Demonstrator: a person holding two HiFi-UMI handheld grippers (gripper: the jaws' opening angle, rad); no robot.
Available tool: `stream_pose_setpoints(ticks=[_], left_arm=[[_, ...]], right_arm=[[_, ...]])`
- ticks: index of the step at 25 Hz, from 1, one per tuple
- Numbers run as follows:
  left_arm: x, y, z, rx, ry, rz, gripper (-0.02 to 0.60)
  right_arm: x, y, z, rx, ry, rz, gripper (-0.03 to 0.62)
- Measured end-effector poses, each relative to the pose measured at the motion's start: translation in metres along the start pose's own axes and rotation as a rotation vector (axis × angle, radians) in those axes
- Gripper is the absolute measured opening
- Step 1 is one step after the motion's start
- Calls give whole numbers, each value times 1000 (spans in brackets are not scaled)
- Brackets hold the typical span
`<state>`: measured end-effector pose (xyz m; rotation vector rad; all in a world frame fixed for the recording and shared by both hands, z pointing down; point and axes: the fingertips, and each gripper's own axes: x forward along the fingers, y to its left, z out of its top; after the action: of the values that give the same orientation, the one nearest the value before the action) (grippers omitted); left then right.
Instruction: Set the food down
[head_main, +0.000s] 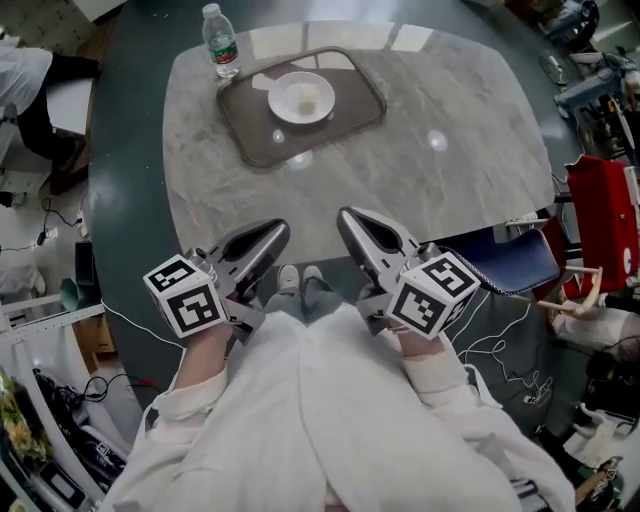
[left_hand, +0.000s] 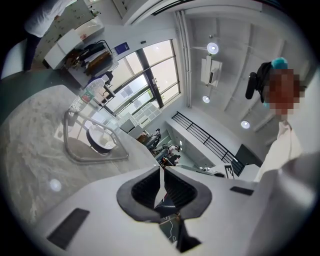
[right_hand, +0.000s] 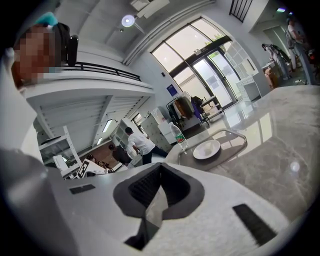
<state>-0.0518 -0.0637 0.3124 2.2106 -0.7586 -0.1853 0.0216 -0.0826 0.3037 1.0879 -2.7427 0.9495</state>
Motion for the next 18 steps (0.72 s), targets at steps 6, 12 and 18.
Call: stream_pose_setpoints(ticks=[6, 12, 18], left_arm=[[4, -1, 0, 0, -9, 2, 35], [7, -7, 0, 37, 10, 4, 35], [10, -7, 3, 37, 5, 5, 35]], right_arm=[[0, 5, 0, -39, 10, 30, 2], [-3, 1, 4, -48, 4, 32, 2], [3, 5, 2, -73, 19, 54, 2]])
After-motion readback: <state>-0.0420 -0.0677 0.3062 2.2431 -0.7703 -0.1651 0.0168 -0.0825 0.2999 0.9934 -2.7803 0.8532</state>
